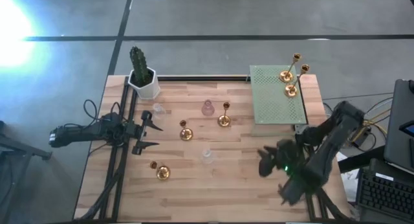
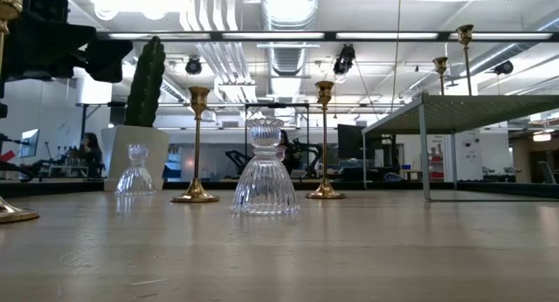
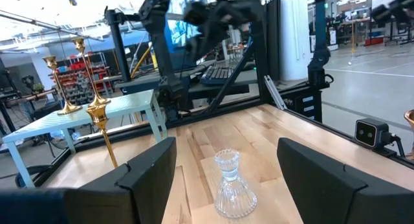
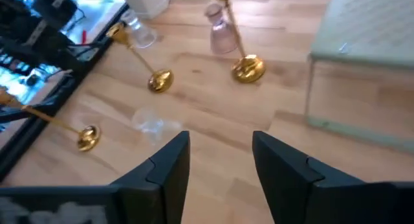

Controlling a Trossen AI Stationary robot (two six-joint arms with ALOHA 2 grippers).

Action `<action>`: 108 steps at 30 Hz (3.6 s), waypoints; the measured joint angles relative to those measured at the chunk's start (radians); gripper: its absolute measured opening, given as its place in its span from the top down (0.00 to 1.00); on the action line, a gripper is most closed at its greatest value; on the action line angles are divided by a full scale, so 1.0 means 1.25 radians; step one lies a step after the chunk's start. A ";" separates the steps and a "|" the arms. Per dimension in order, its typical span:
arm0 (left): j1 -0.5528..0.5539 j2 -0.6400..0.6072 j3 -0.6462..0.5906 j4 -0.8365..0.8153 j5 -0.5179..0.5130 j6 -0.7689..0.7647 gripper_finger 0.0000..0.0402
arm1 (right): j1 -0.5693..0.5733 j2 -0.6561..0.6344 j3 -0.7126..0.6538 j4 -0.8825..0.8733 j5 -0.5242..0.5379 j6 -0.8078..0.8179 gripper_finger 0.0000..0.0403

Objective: Pick & Place candle stick holders
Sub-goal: Put the middle gold candle holder on the shelf

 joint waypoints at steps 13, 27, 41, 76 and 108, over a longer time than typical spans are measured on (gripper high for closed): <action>0.000 0.000 0.000 0.000 0.000 0.000 0.32 | -0.048 0.316 0.258 0.000 0.107 -0.081 0.67; 0.000 0.000 0.000 0.000 0.000 0.000 0.32 | -0.139 0.531 0.577 0.036 0.121 -0.344 0.70; 0.000 0.000 0.000 0.000 0.000 0.000 0.32 | -0.235 0.666 0.719 0.194 0.076 -0.553 0.73; 0.000 0.000 0.000 0.000 0.000 0.000 0.32 | -0.280 0.591 0.659 0.074 0.058 -0.623 0.78; 0.000 0.002 0.004 0.060 -0.032 -0.286 0.32 | -0.137 0.466 0.546 -0.066 0.034 -0.405 0.91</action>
